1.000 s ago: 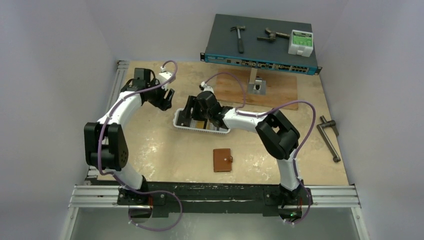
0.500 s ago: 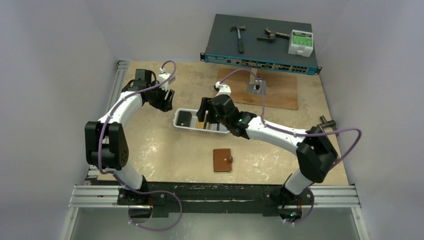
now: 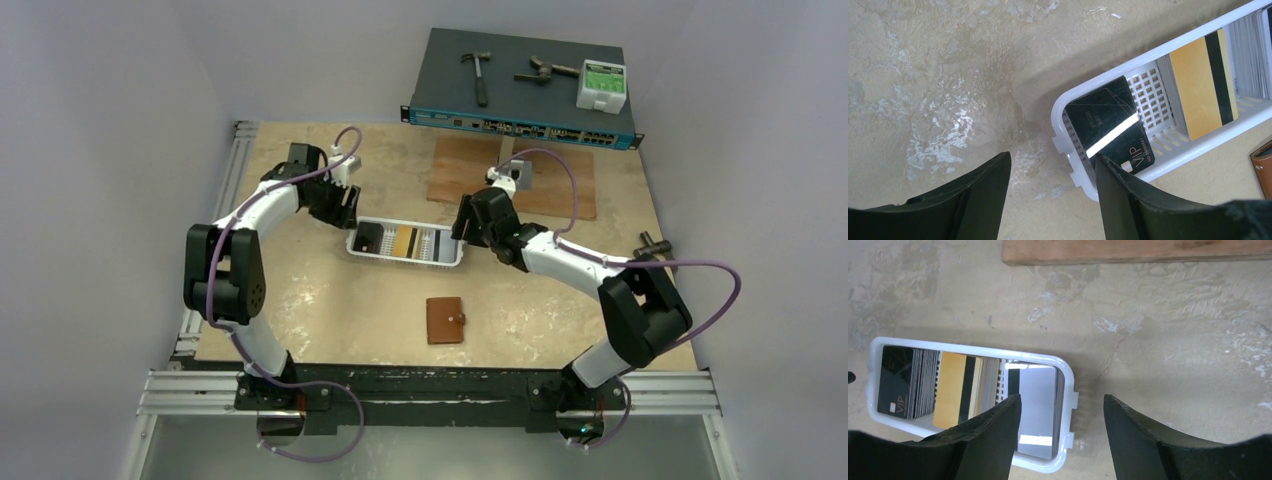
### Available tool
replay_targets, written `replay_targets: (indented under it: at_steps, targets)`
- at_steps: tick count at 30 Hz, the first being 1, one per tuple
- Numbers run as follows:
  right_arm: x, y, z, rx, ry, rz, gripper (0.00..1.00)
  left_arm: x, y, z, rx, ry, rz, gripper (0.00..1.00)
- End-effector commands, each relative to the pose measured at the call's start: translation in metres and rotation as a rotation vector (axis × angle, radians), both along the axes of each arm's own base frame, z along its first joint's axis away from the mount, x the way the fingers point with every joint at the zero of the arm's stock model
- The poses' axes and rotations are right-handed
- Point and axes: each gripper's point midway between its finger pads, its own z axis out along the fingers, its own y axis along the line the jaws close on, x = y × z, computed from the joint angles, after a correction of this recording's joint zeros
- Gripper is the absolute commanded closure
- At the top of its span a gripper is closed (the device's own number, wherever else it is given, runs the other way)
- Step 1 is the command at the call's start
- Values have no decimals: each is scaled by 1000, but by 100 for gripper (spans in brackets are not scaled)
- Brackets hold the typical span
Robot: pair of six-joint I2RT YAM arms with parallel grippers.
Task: Put the credit cards into the card holder
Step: Move the storage box to the center of the board.
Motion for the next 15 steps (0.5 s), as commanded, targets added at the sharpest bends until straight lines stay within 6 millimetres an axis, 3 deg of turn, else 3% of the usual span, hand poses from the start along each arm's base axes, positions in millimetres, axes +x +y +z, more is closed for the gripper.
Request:
replay_targets:
  at_steps: [1, 9, 15]
  targets:
    - [2, 14, 4, 101, -15, 43, 40, 13, -12, 16, -74, -32, 11, 38]
    - [-9, 24, -24, 171, 54, 59, 56, 7, -14, 4, -74, -4, -3, 43]
    - [-14, 20, -35, 166, 75, 48, 60, 0, -18, 3, -81, 0, -24, 46]
